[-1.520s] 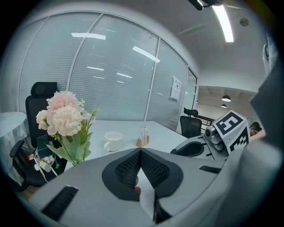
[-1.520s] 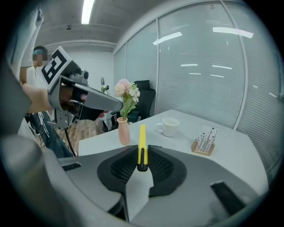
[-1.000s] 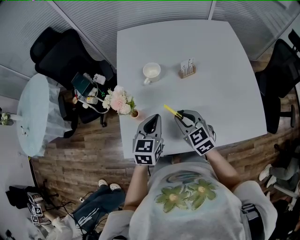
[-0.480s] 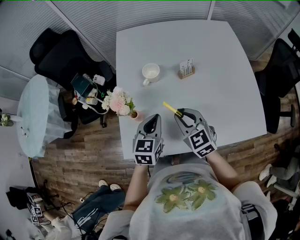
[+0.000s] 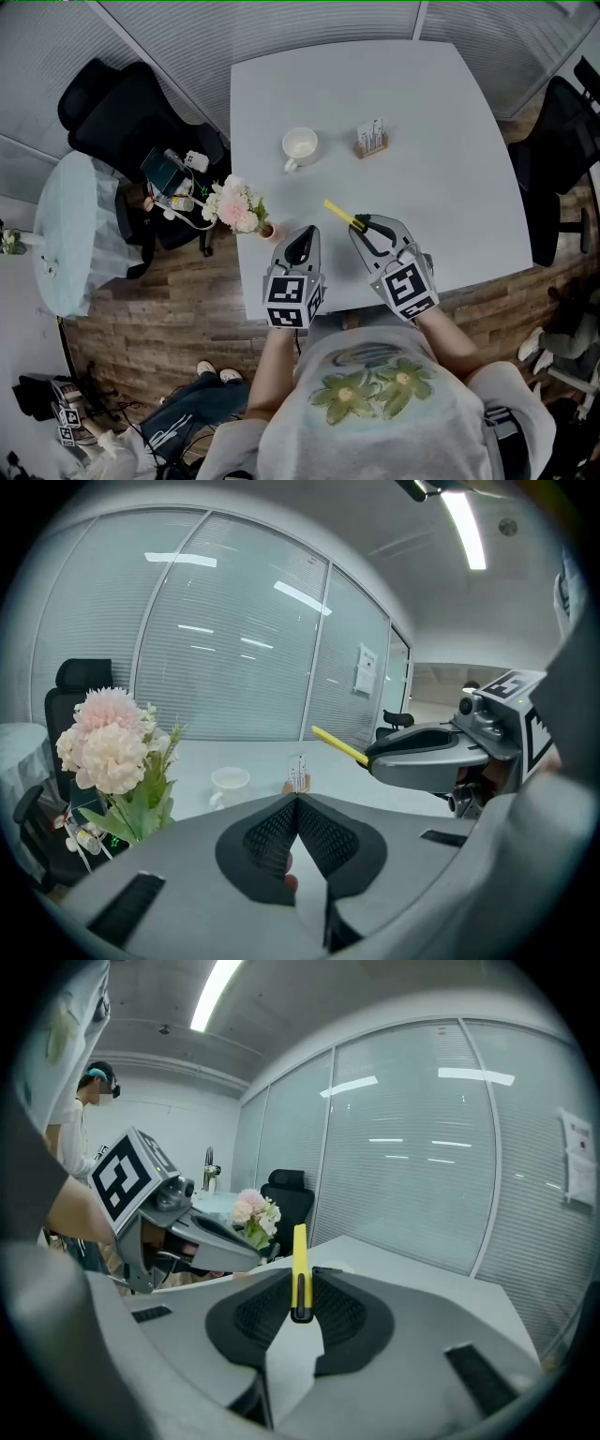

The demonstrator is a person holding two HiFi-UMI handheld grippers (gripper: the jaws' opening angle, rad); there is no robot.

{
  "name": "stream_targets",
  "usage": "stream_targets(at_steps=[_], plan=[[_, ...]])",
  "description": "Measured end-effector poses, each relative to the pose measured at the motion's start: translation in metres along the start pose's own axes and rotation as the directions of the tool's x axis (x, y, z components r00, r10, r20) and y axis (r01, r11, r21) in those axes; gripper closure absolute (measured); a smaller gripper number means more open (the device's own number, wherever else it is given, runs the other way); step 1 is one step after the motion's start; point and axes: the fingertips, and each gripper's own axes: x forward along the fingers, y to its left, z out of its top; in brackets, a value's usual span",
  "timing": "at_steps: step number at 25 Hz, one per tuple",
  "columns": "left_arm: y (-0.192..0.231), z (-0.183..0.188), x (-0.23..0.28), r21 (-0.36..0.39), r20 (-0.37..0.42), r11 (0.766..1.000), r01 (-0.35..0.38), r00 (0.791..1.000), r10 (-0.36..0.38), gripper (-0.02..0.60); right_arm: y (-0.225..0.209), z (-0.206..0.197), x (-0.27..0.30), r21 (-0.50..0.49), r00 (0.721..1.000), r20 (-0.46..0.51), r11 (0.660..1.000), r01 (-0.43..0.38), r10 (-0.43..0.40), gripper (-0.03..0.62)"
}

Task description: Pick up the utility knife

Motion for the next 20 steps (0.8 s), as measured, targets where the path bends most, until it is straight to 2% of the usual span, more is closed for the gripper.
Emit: stream_targets(at_steps=[20], plan=[[-0.0010,0.0067,-0.0024,0.004,0.017,1.000,-0.005,1.000,0.005,0.581,0.0005,0.0099,-0.0081,0.011,1.000,0.030,1.000,0.003,-0.004,0.528]])
